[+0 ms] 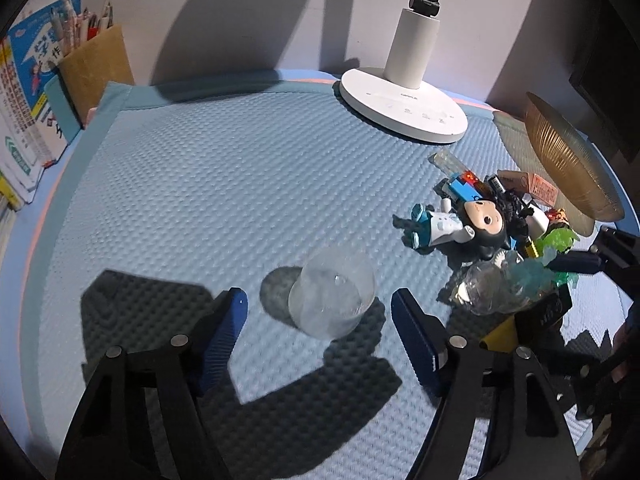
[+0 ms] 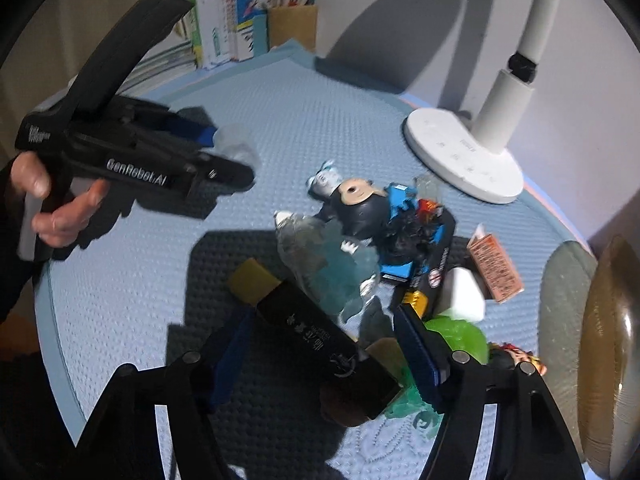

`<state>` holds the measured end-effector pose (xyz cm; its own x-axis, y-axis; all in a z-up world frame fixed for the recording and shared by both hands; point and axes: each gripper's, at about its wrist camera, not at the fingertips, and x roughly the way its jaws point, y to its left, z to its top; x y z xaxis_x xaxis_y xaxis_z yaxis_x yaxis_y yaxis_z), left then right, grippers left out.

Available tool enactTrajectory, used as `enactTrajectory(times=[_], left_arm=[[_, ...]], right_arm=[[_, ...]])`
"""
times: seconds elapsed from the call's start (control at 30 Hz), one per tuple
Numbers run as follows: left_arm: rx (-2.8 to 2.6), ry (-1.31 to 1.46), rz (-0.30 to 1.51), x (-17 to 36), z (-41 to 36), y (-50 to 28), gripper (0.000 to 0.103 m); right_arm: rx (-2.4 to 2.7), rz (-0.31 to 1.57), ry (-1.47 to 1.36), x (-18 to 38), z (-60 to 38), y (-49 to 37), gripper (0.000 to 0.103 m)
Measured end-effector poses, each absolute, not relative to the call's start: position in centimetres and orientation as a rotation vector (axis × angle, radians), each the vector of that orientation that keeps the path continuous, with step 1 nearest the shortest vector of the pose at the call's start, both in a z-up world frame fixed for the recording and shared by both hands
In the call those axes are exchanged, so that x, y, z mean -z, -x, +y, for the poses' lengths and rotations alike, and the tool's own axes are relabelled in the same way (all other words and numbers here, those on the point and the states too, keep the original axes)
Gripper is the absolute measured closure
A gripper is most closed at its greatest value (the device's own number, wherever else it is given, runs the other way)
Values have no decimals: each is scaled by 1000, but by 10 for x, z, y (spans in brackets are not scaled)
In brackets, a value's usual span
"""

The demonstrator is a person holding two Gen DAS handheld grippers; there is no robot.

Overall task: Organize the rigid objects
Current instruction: 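Grasp the clear plastic cup with the left gripper while the right gripper grasps the black USB stick, then carry the cup and USB stick to the amber plate and release both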

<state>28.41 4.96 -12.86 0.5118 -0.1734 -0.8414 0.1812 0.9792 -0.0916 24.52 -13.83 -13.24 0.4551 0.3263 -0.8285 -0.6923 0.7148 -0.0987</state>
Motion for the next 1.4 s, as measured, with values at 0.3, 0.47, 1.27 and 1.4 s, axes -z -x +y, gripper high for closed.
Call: enactTrajectory(times=[0.3,0.47,1.27,1.4], left_arm=[[199,-22,955,120,50,-270,67],[230,-12,924,106,45,-243,67],[411,-110,900,87,-55,-171,67],[454,-153,837,59,-83,-181,67]], right_arm=[[-619,906,406,129,-154,-227,79],[-544,868,243,110,-186,-198,79],[-157,865,-1,142,-279,-124,79],[-155,776,-109,102,-306,-121,79]])
